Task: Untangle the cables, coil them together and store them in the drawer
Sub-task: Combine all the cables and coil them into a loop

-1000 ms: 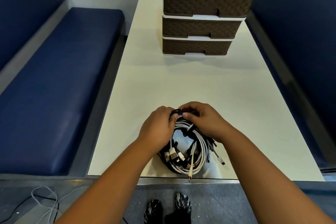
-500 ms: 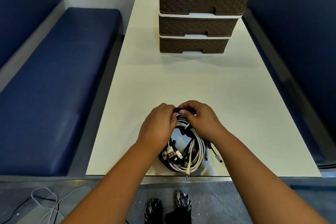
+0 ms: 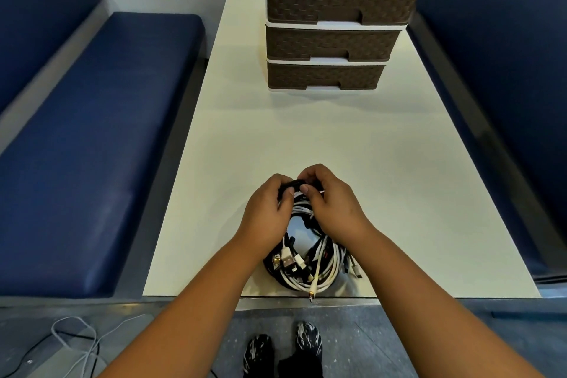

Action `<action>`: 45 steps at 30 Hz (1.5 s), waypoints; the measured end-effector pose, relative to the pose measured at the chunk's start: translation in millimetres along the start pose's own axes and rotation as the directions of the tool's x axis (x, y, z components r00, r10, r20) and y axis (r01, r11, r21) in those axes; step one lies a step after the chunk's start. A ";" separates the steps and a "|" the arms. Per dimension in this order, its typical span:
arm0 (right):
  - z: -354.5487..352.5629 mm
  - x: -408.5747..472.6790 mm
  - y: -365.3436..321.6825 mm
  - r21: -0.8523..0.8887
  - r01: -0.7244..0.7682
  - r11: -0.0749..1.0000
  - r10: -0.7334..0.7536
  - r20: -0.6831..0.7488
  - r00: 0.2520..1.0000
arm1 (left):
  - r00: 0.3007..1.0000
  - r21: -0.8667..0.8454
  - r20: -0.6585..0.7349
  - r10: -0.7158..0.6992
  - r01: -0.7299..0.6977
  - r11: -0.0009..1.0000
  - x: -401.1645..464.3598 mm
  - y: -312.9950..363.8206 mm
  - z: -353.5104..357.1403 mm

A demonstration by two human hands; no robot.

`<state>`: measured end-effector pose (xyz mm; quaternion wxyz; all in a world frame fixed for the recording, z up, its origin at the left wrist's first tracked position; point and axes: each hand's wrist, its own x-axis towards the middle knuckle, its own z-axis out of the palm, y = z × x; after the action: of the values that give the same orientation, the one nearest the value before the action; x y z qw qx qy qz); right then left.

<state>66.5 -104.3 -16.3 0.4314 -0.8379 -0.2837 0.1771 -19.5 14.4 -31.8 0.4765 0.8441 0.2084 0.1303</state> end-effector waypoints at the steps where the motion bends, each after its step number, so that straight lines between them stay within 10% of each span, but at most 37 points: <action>1: 0.3 -0.2 -0.1 -0.014 0.013 1.000 -0.013 0.001 1.000 | 1.000 -0.049 -0.007 -0.013 0.013 0.999 -1.0 -0.2 0.8; 7: 3.6 -0.6 0.2 -0.093 0.082 0.992 -0.082 0.003 0.997 | 0.994 -0.171 -0.002 -0.105 0.103 0.980 1.8 4.3 2.9; 15: 4.5 0.6 0.5 -0.067 0.062 0.996 -0.064 -0.032 0.997 | 0.998 0.086 0.049 0.043 -0.047 0.995 9.7 -1.4 2.9; 32: 6.4 -5.6 -3.7 -0.103 0.002 0.995 -0.015 -0.128 0.992 | 0.986 -0.272 -0.122 -0.110 0.073 0.959 2.6 0.9 4.3; 45: 7.8 -2.4 1.9 -0.097 0.001 0.995 -0.017 -0.162 0.987 | 0.931 -0.515 0.136 -0.338 0.357 0.779 12.6 7.9 -3.5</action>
<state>61.1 -101.8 -22.1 0.4130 -0.8681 -0.2596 0.0923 -8.1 19.4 -22.9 0.7106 0.6281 0.3075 0.0776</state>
